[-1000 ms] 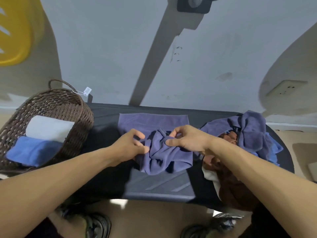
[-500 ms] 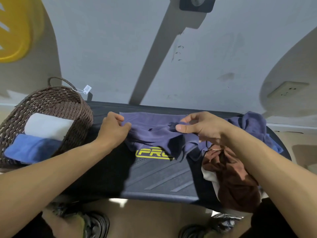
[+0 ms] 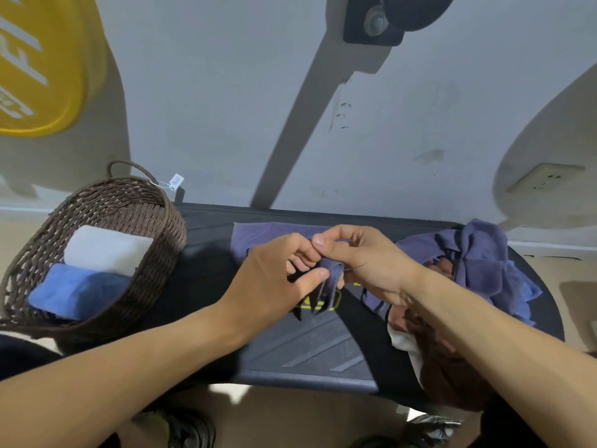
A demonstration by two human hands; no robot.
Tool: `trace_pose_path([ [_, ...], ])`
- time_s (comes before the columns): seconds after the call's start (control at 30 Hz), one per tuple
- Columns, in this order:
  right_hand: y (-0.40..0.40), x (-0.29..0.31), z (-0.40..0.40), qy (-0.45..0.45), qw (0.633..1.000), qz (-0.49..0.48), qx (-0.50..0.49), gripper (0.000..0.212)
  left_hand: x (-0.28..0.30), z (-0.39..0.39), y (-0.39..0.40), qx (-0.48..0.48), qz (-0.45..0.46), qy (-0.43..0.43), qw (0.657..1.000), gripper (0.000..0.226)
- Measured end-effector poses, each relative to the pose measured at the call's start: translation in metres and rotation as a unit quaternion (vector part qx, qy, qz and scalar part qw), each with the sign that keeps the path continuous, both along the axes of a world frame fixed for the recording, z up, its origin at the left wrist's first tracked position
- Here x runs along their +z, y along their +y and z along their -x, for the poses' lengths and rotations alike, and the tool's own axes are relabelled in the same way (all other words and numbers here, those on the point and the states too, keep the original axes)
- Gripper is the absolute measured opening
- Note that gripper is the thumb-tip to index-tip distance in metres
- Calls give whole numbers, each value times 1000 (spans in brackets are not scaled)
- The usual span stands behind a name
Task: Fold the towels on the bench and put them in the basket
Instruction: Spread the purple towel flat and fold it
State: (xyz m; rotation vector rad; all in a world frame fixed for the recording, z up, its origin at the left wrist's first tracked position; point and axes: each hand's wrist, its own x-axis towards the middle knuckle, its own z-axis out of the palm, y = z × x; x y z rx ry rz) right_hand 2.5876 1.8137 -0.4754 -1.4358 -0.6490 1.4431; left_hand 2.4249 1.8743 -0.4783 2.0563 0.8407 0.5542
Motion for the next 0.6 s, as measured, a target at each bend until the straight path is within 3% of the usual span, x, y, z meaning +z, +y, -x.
trace_pose_path([
  [0.1, -1, 1, 2, 59, 998, -11, 9, 26, 5, 5, 0, -23, -56, -13, 998, 15],
  [0.3, -9, 9, -8, 90, 987, -79, 108, 42, 12, 9, 6, 19, -39, -66, 997, 17],
  [0.4, -11, 12, -8, 48, 993, -89, 67, 33, 14, 5, 9, 15, -22, -93, 995, 13],
  [0.5, -14, 18, -9, -76, 993, -95, 8, 15, 16, 3, 12, 12, -21, -91, 996, 14],
  [0.6, -15, 21, -7, -154, 983, -99, 13, 25, 19, 5, 14, 2, -14, -96, 995, 12],
])
